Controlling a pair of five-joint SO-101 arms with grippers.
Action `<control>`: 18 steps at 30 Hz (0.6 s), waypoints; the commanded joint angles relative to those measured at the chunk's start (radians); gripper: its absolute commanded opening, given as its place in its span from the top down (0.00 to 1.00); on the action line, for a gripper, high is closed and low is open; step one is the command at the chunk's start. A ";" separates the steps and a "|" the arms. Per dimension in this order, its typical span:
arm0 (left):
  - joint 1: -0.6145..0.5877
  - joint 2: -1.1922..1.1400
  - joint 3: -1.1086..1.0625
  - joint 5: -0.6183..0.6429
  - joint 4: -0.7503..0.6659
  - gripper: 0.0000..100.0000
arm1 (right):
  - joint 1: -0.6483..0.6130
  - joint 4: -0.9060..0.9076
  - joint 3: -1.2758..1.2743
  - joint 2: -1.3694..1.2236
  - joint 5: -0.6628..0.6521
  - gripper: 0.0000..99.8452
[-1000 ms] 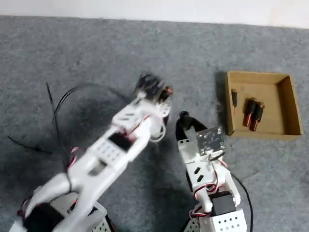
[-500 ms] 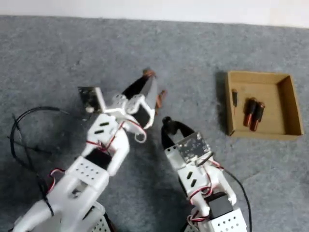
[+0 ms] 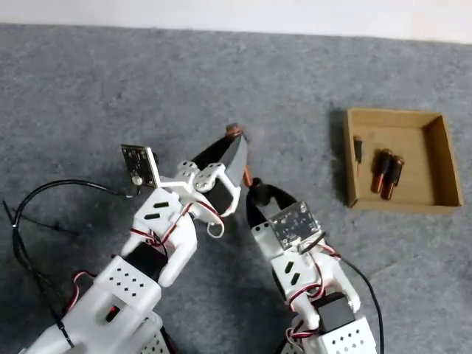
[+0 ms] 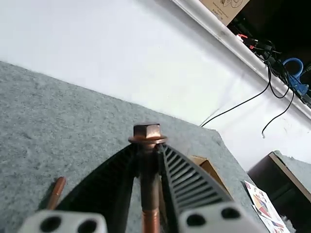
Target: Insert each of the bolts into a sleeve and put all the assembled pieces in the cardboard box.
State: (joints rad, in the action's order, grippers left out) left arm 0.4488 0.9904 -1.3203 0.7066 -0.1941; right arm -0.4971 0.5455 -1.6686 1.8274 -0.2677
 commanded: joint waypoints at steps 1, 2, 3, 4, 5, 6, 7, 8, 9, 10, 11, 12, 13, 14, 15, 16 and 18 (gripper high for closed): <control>0.018 -0.001 0.010 0.008 -0.005 1.00 | -0.010 -0.033 -0.111 0.008 -0.014 0.99; 0.018 -0.005 0.012 0.008 -0.005 1.00 | -0.010 -0.033 -0.111 0.008 -0.014 0.99; 0.018 -0.010 0.012 0.008 -0.005 1.00 | -0.019 -0.033 -0.111 0.008 -0.014 0.99; 0.018 -0.015 0.013 0.008 -0.005 1.00 | -0.035 -0.033 -0.111 0.008 -0.014 0.99; 0.018 -0.018 0.015 0.008 -0.005 1.00 | -0.048 -0.033 -0.111 0.008 -0.014 0.99; 0.018 -0.019 0.015 0.008 -0.005 1.00 | -0.056 -0.033 -0.111 0.008 -0.014 0.99; 0.018 -0.021 0.015 0.008 -0.005 1.00 | -0.058 -0.033 -0.111 0.008 -0.014 0.99; 0.018 -0.021 0.015 0.008 -0.005 1.00 | -0.056 -0.033 -0.111 0.008 -0.014 0.99; 0.018 -0.021 0.015 0.008 -0.005 1.00 | -0.054 -0.033 -0.111 0.008 -0.014 0.99; 0.018 -0.021 0.015 0.008 -0.005 1.00 | -0.054 -0.033 -0.111 0.008 -0.014 0.99; 0.018 -0.021 0.013 0.008 -0.005 1.00 | -0.054 -0.033 -0.111 0.008 -0.014 0.99; 0.018 -0.021 0.012 0.008 -0.005 1.00 | -0.056 -0.033 -0.111 0.008 -0.014 0.99; 0.018 -0.021 0.010 0.008 -0.005 1.00 | -0.056 -0.033 -0.111 0.008 -0.014 0.99; 0.019 -0.021 0.008 0.011 -0.003 1.00 | -0.054 -0.033 -0.111 0.010 -0.014 0.99; 0.019 -0.021 0.007 0.012 0.000 1.00 | -0.054 -0.033 -0.111 0.010 -0.014 0.99; 0.019 -0.021 0.004 0.012 0.000 1.00 | -0.054 -0.033 -0.111 0.010 -0.014 0.99; 0.019 -0.016 -0.016 0.012 0.000 1.00 | -0.050 -0.033 -0.110 0.010 -0.014 0.99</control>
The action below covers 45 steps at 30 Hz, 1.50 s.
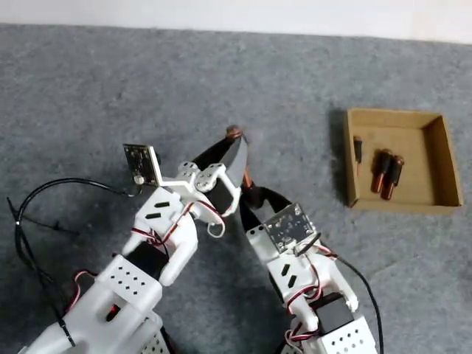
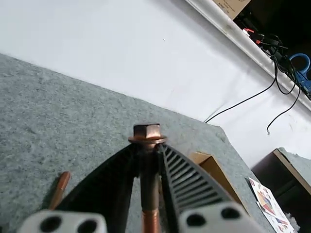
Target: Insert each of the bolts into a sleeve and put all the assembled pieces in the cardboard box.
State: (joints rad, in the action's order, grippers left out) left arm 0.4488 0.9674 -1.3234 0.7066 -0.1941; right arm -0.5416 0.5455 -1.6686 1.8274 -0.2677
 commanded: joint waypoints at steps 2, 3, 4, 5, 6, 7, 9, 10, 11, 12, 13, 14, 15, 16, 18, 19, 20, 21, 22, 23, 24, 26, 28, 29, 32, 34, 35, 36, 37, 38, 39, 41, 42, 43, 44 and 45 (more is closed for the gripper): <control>0.021 0.008 -0.033 0.011 0.000 1.00 | 0.015 -0.045 -0.108 0.010 -0.014 0.99; 0.030 0.008 -0.042 0.011 0.000 1.00 | 0.024 -0.054 -0.108 0.010 -0.014 0.99; 0.042 0.008 -0.054 0.009 0.000 1.00 | 0.036 -0.062 -0.108 0.010 -0.014 0.99; 0.053 0.008 -0.067 0.009 0.000 1.00 | 0.042 -0.062 -0.108 0.010 -0.014 0.99; 0.061 0.008 -0.076 0.009 0.000 1.00 | 0.045 -0.062 -0.108 0.010 -0.014 0.99; 0.062 0.008 -0.079 0.009 0.000 1.00 | 0.045 -0.062 -0.108 0.010 -0.014 0.99; 0.059 0.008 -0.084 0.008 0.002 1.00 | 0.045 -0.062 -0.108 0.010 -0.014 0.99; 0.059 0.008 -0.084 0.008 0.002 1.00 | 0.045 -0.062 -0.108 0.010 -0.014 0.99; 0.059 0.008 -0.085 0.008 0.002 1.00 | 0.045 -0.062 -0.108 0.010 -0.014 0.99; 0.059 0.008 -0.091 0.008 0.003 1.00 | 0.045 -0.062 -0.108 0.010 -0.014 0.99; 0.059 0.008 -0.097 0.008 0.003 1.00 | 0.047 -0.062 -0.108 0.010 -0.014 0.99; 0.059 0.008 -0.102 0.008 0.003 1.00 | 0.047 -0.062 -0.108 0.010 -0.014 0.99; 0.059 0.008 -0.104 0.008 0.003 1.00 | 0.047 -0.062 -0.108 0.010 -0.014 0.99; 0.059 0.008 -0.107 0.008 0.003 1.00 | 0.047 -0.062 -0.108 0.010 -0.014 0.99; 0.059 0.008 -0.110 -0.002 0.003 1.00 | 0.047 -0.062 -0.108 0.010 -0.014 0.99; 0.059 0.008 -0.114 -0.025 0.003 1.00 | 0.047 -0.062 -0.108 0.010 -0.014 0.99; 0.064 0.010 -0.117 -0.051 0.003 1.00 | 0.048 -0.062 -0.108 0.010 -0.014 0.99; 0.067 0.010 -0.120 -0.069 0.003 1.00 | 0.054 -0.062 -0.108 0.010 -0.014 0.99; 0.068 0.010 -0.128 -0.084 0.003 1.00 | 0.065 -0.062 -0.108 0.010 -0.014 0.99; 0.068 0.010 -0.134 -0.094 0.003 1.00 | 0.077 -0.064 -0.108 0.010 -0.014 0.99; 0.071 0.010 -0.136 -0.103 0.003 1.00 | 0.085 -0.068 -0.108 0.010 -0.011 0.99; 0.090 0.010 -0.151 -0.130 0.003 1.00 | 0.094 -0.081 -0.108 0.010 -0.009 0.99; 0.119 0.010 -0.165 -0.172 0.003 1.00 | 0.094 -0.081 -0.107 0.010 -0.009 0.99; 0.131 0.010 -0.171 -0.193 0.003 1.00 | 0.094 -0.081 -0.107 0.010 -0.009 0.99; 0.145 0.010 -0.182 -0.227 0.003 1.00 | 0.096 -0.081 -0.107 0.010 -0.012 0.99; 0.140 0.010 -0.182 -0.229 0.003 1.00 | 0.096 -0.082 -0.107 0.010 -0.012 0.99; 0.139 0.010 -0.182 -0.230 0.003 1.00 | 0.096 -0.082 -0.107 0.010 -0.012 0.99; 0.139 0.010 -0.182 -0.230 0.003 1.00 | 0.096 -0.082 -0.107 0.010 -0.012 0.99; 0.139 0.010 -0.182 -0.230 0.003 1.00 | 0.096 -0.082 -0.107 0.010 -0.012 0.99; 0.139 0.010 -0.182 -0.230 0.003 1.00 | 0.096 -0.082 -0.108 0.010 -0.012 0.99; 0.131 0.010 -0.183 -0.230 0.003 1.00 | 0.096 -0.082 -0.108 0.010 -0.012 0.99; 0.101 0.010 -0.183 -0.230 0.003 0.99 | 0.096 -0.082 -0.108 0.010 -0.012 0.99; 0.087 0.010 -0.183 -0.229 0.003 0.98 | 0.096 -0.082 -0.108 0.010 -0.012 0.99; 0.073 0.010 -0.183 -0.226 0.003 0.95 | 0.096 -0.082 -0.108 0.010 -0.012 0.99; 0.064 0.010 -0.183 -0.224 0.003 0.91 | 0.097 -0.082 -0.108 0.010 -0.012 0.99; 0.058 0.010 -0.183 -0.224 0.005 0.88 | 0.097 -0.082 -0.108 0.010 -0.012 0.99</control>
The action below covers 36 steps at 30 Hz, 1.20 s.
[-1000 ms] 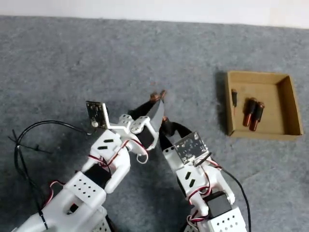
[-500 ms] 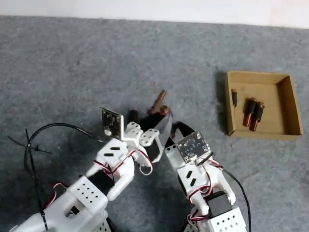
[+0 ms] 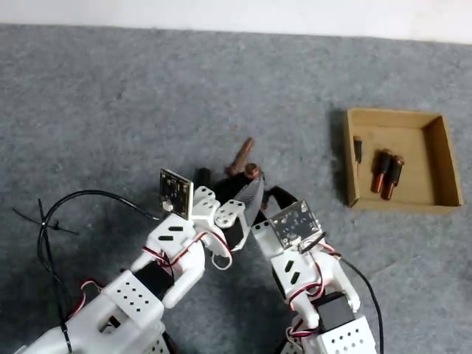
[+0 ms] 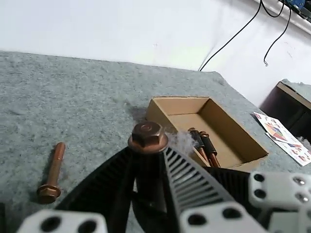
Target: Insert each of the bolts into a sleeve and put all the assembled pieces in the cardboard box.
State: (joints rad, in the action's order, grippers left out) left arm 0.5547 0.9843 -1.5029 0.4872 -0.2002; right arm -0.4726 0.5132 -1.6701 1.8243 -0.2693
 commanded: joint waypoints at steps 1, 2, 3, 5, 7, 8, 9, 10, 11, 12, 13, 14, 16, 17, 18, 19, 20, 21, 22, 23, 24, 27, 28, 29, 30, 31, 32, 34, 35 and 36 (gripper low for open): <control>-0.050 -0.007 -0.004 -0.005 0.025 0.84 | 0.031 -0.050 -0.107 0.013 -0.011 0.99; -0.047 -0.007 0.001 -0.005 0.054 0.80 | 0.041 -0.050 -0.107 0.013 -0.011 0.99; -0.044 -0.007 0.005 -0.003 0.083 0.78 | 0.051 -0.050 -0.107 0.013 -0.011 0.99; -0.047 -0.007 0.008 0.034 0.115 0.74 | 0.064 -0.050 -0.107 0.013 -0.011 0.99; -0.061 -0.007 0.018 0.048 0.121 0.73 | 0.076 -0.050 -0.105 0.013 -0.011 0.99; -0.079 -0.007 0.018 0.049 0.120 0.73 | 0.082 -0.050 -0.105 0.013 -0.009 0.99; -0.099 -0.007 0.022 0.054 0.120 0.74 | 0.084 -0.050 -0.105 0.013 -0.009 0.99; -0.116 -0.007 0.022 0.068 0.114 0.74 | 0.084 -0.050 -0.107 0.013 -0.009 0.99; -0.137 -0.007 0.022 0.086 0.114 0.74 | 0.084 -0.050 -0.107 0.013 -0.009 0.99; -0.156 -0.005 0.024 0.104 0.114 0.74 | 0.085 -0.050 -0.107 0.013 -0.009 0.99; -0.173 -0.005 0.028 0.121 0.114 0.74 | 0.088 -0.050 -0.107 0.013 -0.009 0.99; -0.188 -0.005 0.038 0.133 0.118 0.74 | 0.093 -0.050 -0.107 0.013 -0.009 0.99; -0.214 -0.005 0.047 0.155 0.118 0.74 | 0.099 -0.050 -0.107 0.013 -0.009 0.99; -0.219 -0.005 0.047 0.155 0.118 0.74 | 0.101 -0.050 -0.107 0.013 -0.009 0.99; -0.220 -0.005 0.047 0.155 0.118 0.74 | 0.104 -0.050 -0.107 0.013 -0.008 0.99; -0.219 -0.005 0.045 0.155 0.118 0.74 | 0.104 -0.050 -0.107 0.013 -0.008 0.99; -0.216 -0.005 0.044 0.155 0.118 0.74 | 0.104 -0.048 -0.107 0.013 -0.008 0.99; -0.214 -0.005 0.042 0.155 0.118 0.74 | 0.104 -0.048 -0.107 0.013 -0.008 0.99; -0.214 -0.005 0.042 0.155 0.118 0.74 | 0.104 -0.048 -0.107 0.012 -0.008 0.99; -0.214 -0.005 0.041 0.155 0.120 0.74 | 0.104 -0.047 -0.107 0.012 -0.008 0.99; -0.217 -0.005 0.041 0.155 0.120 0.74 | 0.104 -0.047 -0.107 0.012 -0.008 0.99; -0.225 -0.007 0.035 0.155 0.120 0.74 | 0.105 -0.047 -0.107 0.012 -0.008 0.99; -0.232 -0.007 0.028 0.153 0.120 0.74 | 0.107 -0.047 -0.107 0.012 -0.008 0.99; -0.237 -0.007 0.025 0.153 0.120 0.74 | 0.116 -0.047 -0.107 0.012 -0.008 0.99; -0.246 -0.007 0.024 0.153 0.120 0.74 | 0.130 -0.047 -0.107 0.012 -0.008 0.99; -0.259 -0.007 0.021 0.152 0.120 0.74 | 0.147 -0.047 -0.107 0.012 -0.008 0.99; -0.272 -0.007 0.016 0.152 0.120 0.74 | 0.163 -0.048 -0.107 0.012 -0.006 0.99; -0.311 -0.007 0.015 0.152 0.120 0.74 | 0.194 -0.050 -0.108 0.013 -0.006 0.99; -0.335 -0.007 0.013 0.153 0.120 0.74 | 0.206 -0.050 -0.108 0.013 -0.006 0.99; -0.360 -0.007 0.013 0.155 0.120 0.74 | 0.217 -0.050 -0.108 0.013 -0.006 0.99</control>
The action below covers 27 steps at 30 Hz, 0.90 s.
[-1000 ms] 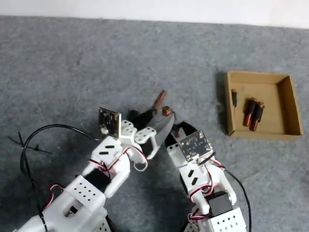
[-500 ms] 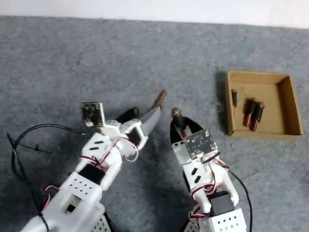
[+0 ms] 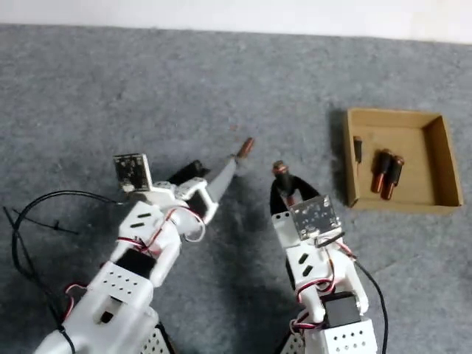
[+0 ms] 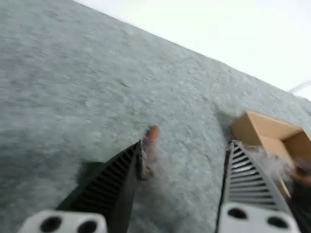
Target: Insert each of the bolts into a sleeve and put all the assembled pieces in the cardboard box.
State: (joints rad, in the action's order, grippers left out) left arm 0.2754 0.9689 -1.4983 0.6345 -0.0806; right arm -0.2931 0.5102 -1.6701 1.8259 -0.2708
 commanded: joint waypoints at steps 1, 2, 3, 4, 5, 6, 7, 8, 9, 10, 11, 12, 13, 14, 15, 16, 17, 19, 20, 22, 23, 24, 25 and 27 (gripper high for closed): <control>-0.104 0.008 0.007 0.008 0.000 0.74 | 0.053 -0.047 -0.108 0.012 -0.005 0.99; -0.127 0.008 -0.001 0.008 0.000 0.74 | 0.068 -0.047 -0.108 0.012 -0.005 0.99; -0.150 0.008 -0.007 0.008 0.000 0.74 | 0.087 -0.047 -0.108 0.012 -0.005 0.99; -0.170 0.008 -0.015 0.008 0.000 0.74 | 0.110 -0.047 -0.105 0.012 -0.003 0.99; -0.189 0.008 -0.018 0.008 0.000 0.74 | 0.140 -0.050 -0.102 0.012 -0.003 0.99; -0.209 0.008 -0.022 0.008 0.002 0.74 | 0.174 -0.054 -0.102 0.012 0.014 0.99; -0.232 0.008 -0.033 0.008 0.000 0.74 | 0.209 -0.081 -0.101 0.012 0.054 0.99; -0.252 0.008 -0.038 0.008 0.000 0.74 | 0.252 -0.116 -0.101 0.012 0.097 0.99; -0.271 0.008 -0.041 0.008 0.000 0.74 | 0.297 -0.151 -0.101 0.010 0.132 0.99; -0.288 0.008 -0.045 0.008 0.000 0.74 | 0.338 -0.176 -0.101 0.010 0.146 0.99; -0.303 0.008 -0.047 0.008 0.000 0.74 | 0.374 -0.188 -0.101 0.008 0.140 0.99; -0.315 0.008 -0.048 0.008 0.000 0.74 | 0.397 -0.193 -0.088 0.008 0.129 0.99; -0.323 0.008 -0.054 0.008 0.000 0.74 | 0.404 -0.189 -0.056 0.007 0.120 0.98; -0.329 0.008 -0.058 0.008 0.000 0.74 | 0.404 -0.188 -0.030 -0.001 0.112 0.97; -0.331 0.008 -0.061 0.006 0.000 0.74 | 0.404 -0.186 0.002 -0.024 0.103 0.97; -0.331 0.008 -0.064 0.005 0.000 0.74 | 0.406 -0.186 0.035 -0.059 0.097 0.97; -0.331 0.008 -0.065 0.005 0.000 0.74 | 0.407 -0.186 0.082 -0.108 0.094 0.97; -0.331 0.008 -0.068 0.005 0.000 0.74 | 0.412 -0.185 0.197 -0.243 0.094 0.98; -0.331 0.008 -0.068 0.005 0.000 0.74 | 0.423 -0.185 0.259 -0.337 0.094 0.98; -0.331 0.008 -0.068 0.003 0.000 0.74 | 0.446 -0.185 0.394 -0.538 0.095 0.99; -0.331 0.008 -0.068 0.003 0.000 0.74 | 0.460 -0.185 0.469 -0.645 0.097 0.99; -0.331 0.008 -0.068 0.003 0.000 0.74 | 0.476 -0.185 0.542 -0.750 0.100 0.99; -0.331 0.008 -0.068 0.003 0.000 0.74 | 0.495 -0.185 0.618 -0.857 0.101 0.99; -0.331 0.008 -0.068 0.003 0.000 0.74 | 0.529 -0.185 0.760 -1.052 0.101 1.00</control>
State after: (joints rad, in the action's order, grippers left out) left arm -0.0453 0.9689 -1.5735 0.6329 -0.0806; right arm 0.1857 0.3675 -1.1715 1.0740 -0.1665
